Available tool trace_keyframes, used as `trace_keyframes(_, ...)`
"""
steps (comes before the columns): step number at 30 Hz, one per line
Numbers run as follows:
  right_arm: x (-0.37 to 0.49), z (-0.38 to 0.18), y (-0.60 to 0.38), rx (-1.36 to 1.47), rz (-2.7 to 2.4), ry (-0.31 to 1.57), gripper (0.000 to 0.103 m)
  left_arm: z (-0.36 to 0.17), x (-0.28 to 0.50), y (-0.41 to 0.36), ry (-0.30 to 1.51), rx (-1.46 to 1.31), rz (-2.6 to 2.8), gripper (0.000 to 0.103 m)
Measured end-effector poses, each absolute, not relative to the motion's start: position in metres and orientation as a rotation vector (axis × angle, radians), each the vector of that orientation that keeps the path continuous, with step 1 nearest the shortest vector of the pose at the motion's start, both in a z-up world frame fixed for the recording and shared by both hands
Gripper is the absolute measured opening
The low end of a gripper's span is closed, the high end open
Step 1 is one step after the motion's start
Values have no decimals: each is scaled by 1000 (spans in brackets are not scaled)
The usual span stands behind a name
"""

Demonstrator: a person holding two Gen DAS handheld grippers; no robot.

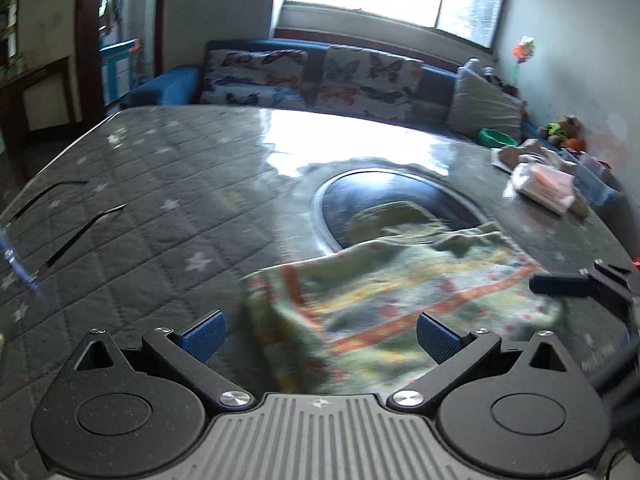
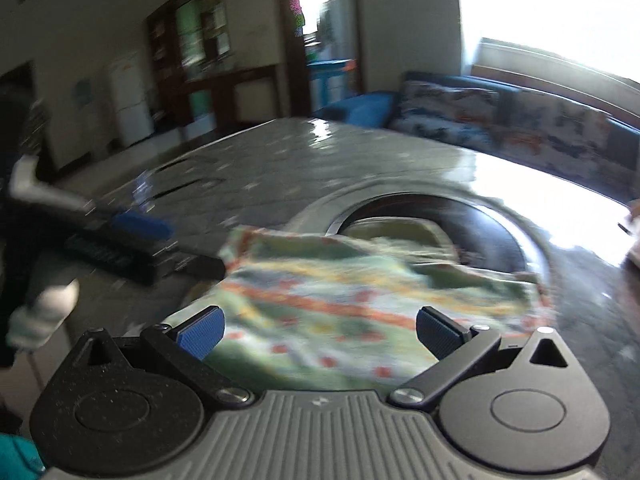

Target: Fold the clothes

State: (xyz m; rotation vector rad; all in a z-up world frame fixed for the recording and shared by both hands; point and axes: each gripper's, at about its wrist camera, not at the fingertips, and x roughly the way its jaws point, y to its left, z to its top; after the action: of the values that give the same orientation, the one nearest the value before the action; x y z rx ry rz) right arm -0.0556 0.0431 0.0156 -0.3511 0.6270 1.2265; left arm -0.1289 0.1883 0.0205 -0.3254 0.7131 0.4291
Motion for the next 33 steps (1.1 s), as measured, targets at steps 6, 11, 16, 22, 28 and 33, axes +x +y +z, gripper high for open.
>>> trace_keyframes(6,-101,8,78,-550,1400,572,102,13,-145,218,732,-425,483,103)
trace_keyframes(11,-129,0,98,-705,1462,502,86,10,-158,233,721,-502,510,103)
trace_keyframes(16,-147,-11,107,-814,1444,466,59,4,-163,242,718,-598,498,103)
trace_keyframes(22,-146,-8,104,-800,1431,458,32,-4,-157,244,714,-708,477,103)
trace_keyframes(28,-125,10,97,-617,1455,543,15,-5,-158,248,684,-840,485,103)
trace_keyframes(33,-106,26,88,-467,1459,590,13,-9,-153,248,685,-946,442,103)
